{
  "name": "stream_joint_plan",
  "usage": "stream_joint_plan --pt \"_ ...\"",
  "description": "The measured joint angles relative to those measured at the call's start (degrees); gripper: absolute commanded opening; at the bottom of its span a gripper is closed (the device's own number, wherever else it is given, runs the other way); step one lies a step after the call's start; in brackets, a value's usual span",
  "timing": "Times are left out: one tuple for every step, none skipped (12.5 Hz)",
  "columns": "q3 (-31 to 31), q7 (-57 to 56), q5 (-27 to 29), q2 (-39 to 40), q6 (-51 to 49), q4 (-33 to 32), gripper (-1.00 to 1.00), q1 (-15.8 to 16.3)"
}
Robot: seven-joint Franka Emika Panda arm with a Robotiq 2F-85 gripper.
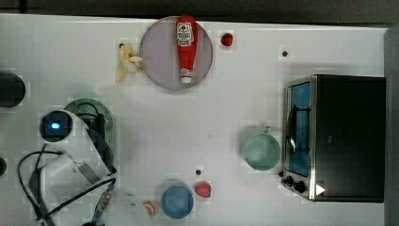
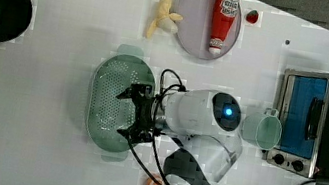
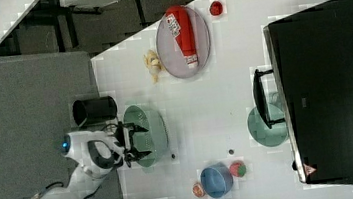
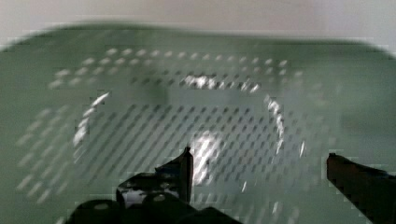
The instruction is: Drag strainer left to right.
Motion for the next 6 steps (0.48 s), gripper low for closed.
stream_joint_plan --pt "-1.62 0.0 -1.17 0.76 -0.14 -1.23 1.0 0.8" --pt "-2.6 0.0 -3.41 0.87 0.11 -2.46 1.0 0.98" --pt "-3.39 0.0 -4.02 0.84 1.34 -3.69 1.0 0.92" --pt "-3.78 0.0 -4.41 1.09 3.39 -4.25 1.0 0.87" --pt "-3.82 0.17 -4.28 1.12 4.06 -4.25 1.0 0.83" --pt "-4.07 0.62 -3.78 1.09 4.17 -3.92 1.0 1.21"
